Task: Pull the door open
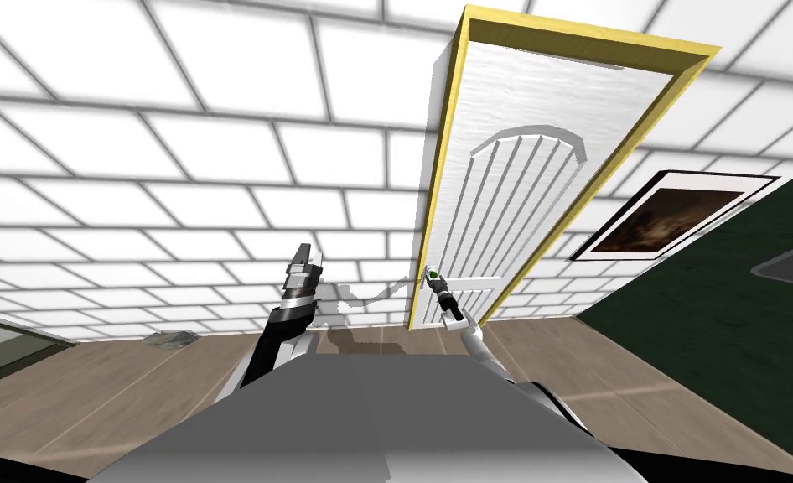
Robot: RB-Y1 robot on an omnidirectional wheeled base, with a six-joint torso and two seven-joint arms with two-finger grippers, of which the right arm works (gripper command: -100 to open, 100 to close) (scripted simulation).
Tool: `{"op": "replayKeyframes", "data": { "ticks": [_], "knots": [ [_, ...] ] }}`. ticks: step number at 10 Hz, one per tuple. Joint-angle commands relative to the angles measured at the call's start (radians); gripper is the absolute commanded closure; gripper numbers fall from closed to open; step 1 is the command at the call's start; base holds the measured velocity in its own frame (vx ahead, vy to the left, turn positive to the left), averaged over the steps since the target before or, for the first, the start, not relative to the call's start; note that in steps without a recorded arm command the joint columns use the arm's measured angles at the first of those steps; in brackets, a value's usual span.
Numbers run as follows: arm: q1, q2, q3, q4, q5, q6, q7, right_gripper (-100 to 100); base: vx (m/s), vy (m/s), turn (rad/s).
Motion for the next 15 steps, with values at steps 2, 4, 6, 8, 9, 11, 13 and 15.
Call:
{"op": "replayKeyframes", "data": {
  "ticks": [2,4,6,8,9,11,13,15],
  "knots": [
    [0.003,-0.029,-0.004,0.007,-0.008,-0.008,-0.019,-100,0.094,0.051,0.066],
    [0.003,-0.029,-0.004,0.007,-0.008,-0.008,-0.019,100,-0.012,-0.015,-0.022],
    [0.003,-0.029,-0.004,0.007,-0.008,-0.008,-0.019,100,-0.015,-0.009,0.015],
    [0.003,-0.029,-0.004,0.007,-0.008,-0.008,-0.019,100,-0.003,0.000,-0.001],
    [0.001,-0.031,-0.005,0.011,-0.016,-0.008,-0.047,100,-0.015,-0.016,0.045],
    [-0.002,-0.031,-0.005,0.015,-0.028,-0.010,-0.087,100,-0.046,-0.041,0.069],
    [-0.004,-0.032,-0.006,0.019,-0.039,-0.011,-0.124,100,-0.033,-0.027,0.055],
    [-0.007,-0.032,-0.006,0.024,-0.051,-0.012,-0.166,100,-0.034,-0.026,0.053]
  ]
}}
